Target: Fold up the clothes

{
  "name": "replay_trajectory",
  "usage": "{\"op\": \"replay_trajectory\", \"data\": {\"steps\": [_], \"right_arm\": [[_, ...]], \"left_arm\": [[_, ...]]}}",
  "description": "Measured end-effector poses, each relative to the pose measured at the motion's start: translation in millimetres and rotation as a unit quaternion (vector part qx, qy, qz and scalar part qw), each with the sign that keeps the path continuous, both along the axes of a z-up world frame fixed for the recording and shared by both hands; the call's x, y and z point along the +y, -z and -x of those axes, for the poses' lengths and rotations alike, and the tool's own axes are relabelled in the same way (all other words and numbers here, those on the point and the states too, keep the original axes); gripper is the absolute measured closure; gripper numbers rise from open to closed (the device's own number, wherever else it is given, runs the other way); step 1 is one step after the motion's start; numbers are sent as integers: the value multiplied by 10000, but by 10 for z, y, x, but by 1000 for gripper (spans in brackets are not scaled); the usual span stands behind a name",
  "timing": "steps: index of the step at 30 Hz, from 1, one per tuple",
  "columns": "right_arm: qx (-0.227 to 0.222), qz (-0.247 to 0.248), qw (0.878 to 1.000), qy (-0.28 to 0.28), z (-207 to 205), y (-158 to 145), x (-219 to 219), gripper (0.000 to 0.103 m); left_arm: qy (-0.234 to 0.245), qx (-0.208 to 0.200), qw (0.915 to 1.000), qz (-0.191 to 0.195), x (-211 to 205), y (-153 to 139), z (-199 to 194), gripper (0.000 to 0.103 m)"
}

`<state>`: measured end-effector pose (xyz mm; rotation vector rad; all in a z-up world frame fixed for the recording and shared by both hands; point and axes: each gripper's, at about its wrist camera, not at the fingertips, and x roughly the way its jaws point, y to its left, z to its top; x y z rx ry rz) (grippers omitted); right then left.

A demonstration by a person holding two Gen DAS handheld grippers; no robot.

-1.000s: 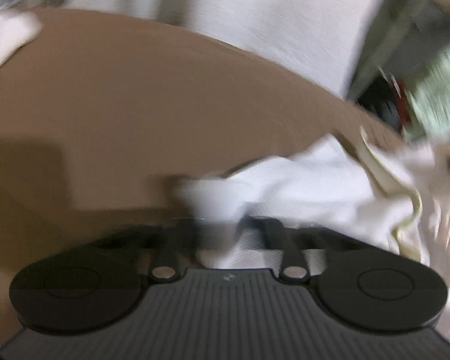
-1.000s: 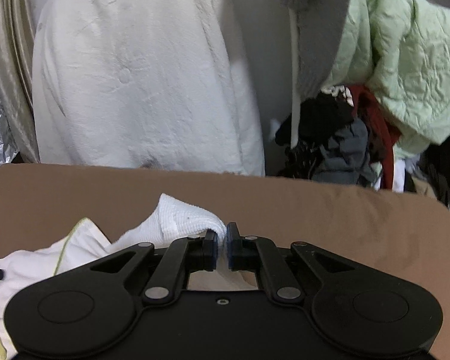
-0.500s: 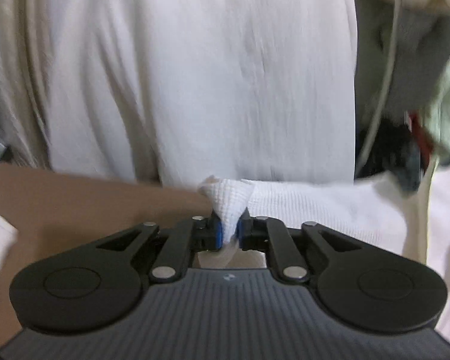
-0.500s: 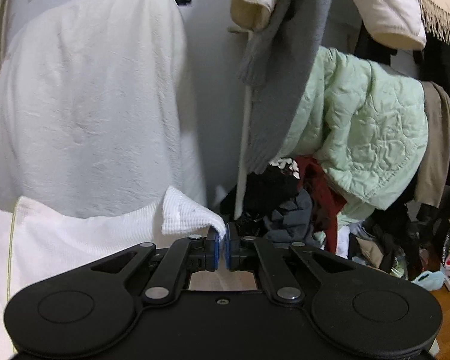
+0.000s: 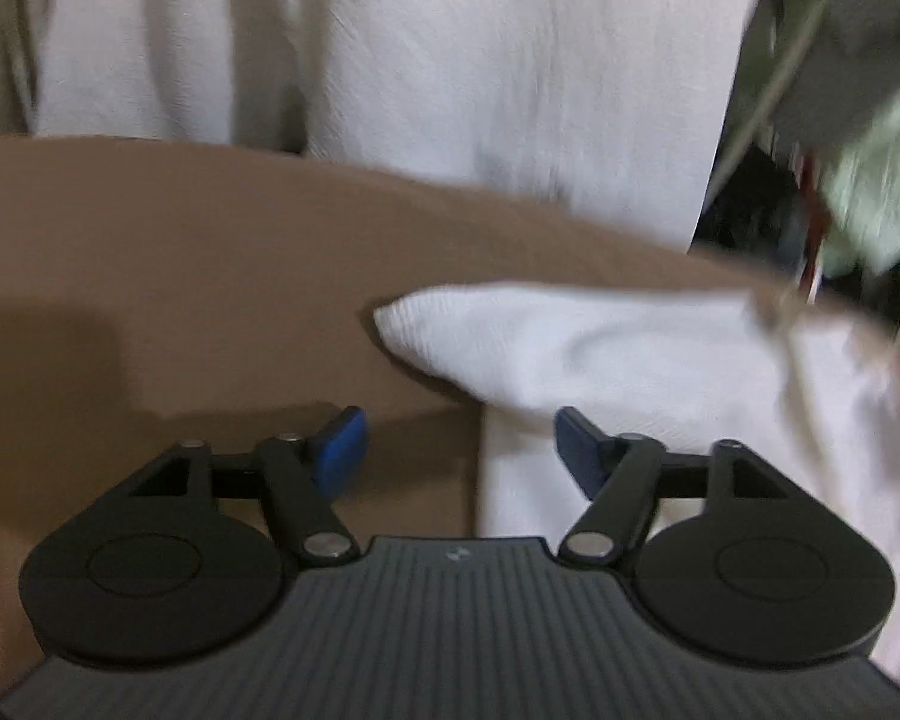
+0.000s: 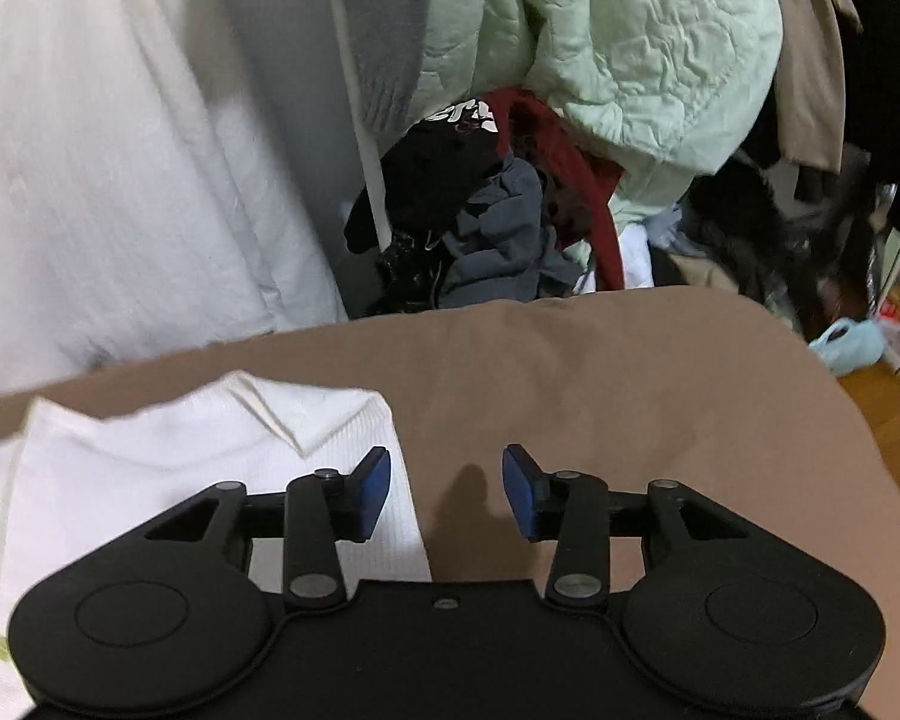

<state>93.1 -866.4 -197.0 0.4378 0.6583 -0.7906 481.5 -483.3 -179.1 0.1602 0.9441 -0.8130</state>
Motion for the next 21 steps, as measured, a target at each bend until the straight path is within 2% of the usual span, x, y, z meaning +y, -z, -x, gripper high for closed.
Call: {"op": "replay_trajectory", "data": {"steps": [2,6,9,11,13,15,17,18,19,21], "right_arm": [[61,48,10000,-39,-17,-58,23,56],[454,498,9942,-837,-177,-136,126,56],[552,540,9888,-1275,-353,-65,213,56],[681,696,9833,-1540,-489,65,297,57],[1084,1012,9786,-1427,-633,229,344,57],[1207,1157,9769,-1334,-741,316,360,56],[1280,1392,9732,-1309,-836,346,374,46],[1358,1530,9707,-1259,-886,359,378,37],[1432,1662,9681,-1208,-937,373,380,34],[1476,1693,9677,-1146,-1035,393,323,34]], "left_arm": [[355,-263,9983,-380,-171,94,14,31],[151,-415,9989,164,-238,107,31,34],[-7,-538,9970,559,-287,119,45,32],[-155,-742,9957,539,-286,172,65,32],[-185,-626,9957,657,-226,182,51,32],[-283,-401,9949,880,-146,185,8,32],[-424,-79,9924,1152,-79,200,-54,32],[-501,129,9907,1261,-51,221,-103,32],[-569,323,9885,1360,-25,240,-149,32],[-536,420,9880,1383,-11,237,-185,32]]}}
